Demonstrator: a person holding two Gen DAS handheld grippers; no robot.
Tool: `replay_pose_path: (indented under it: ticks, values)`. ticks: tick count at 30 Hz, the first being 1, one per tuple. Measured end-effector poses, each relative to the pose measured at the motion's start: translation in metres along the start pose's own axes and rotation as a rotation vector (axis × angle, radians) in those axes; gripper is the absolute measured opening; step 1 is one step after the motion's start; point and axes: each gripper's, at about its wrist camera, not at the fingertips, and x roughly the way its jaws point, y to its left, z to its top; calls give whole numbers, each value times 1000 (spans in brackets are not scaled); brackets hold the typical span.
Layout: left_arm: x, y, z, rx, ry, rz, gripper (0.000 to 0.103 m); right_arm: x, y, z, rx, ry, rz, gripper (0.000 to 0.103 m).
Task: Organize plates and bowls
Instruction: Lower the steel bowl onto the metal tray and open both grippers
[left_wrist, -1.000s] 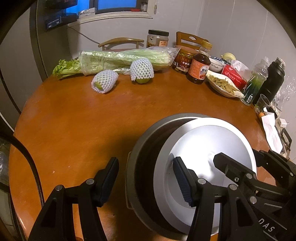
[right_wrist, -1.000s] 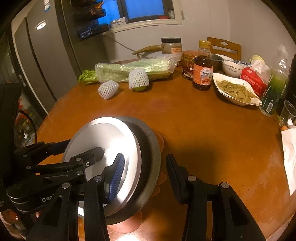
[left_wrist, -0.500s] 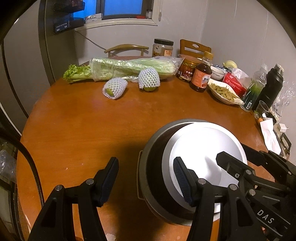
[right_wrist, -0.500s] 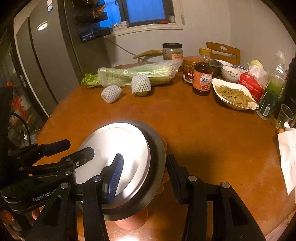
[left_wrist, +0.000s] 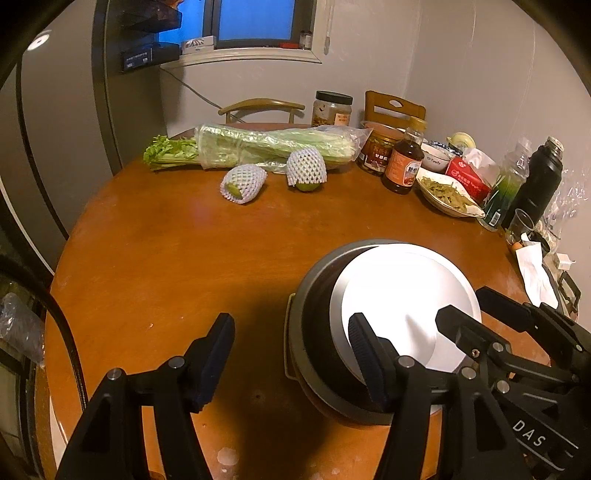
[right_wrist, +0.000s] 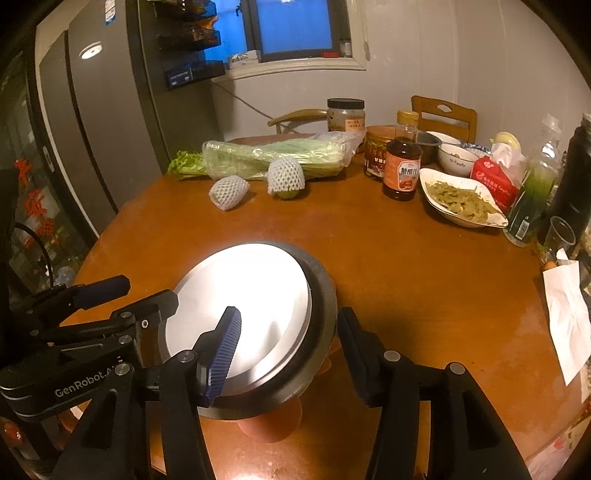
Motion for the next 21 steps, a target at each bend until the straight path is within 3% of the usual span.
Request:
replay_pose_path:
  ticks: [21]
  values:
    - [-45,-13,-34,17,-65,10,66,-43,10,-29,-43,-81,-23,62]
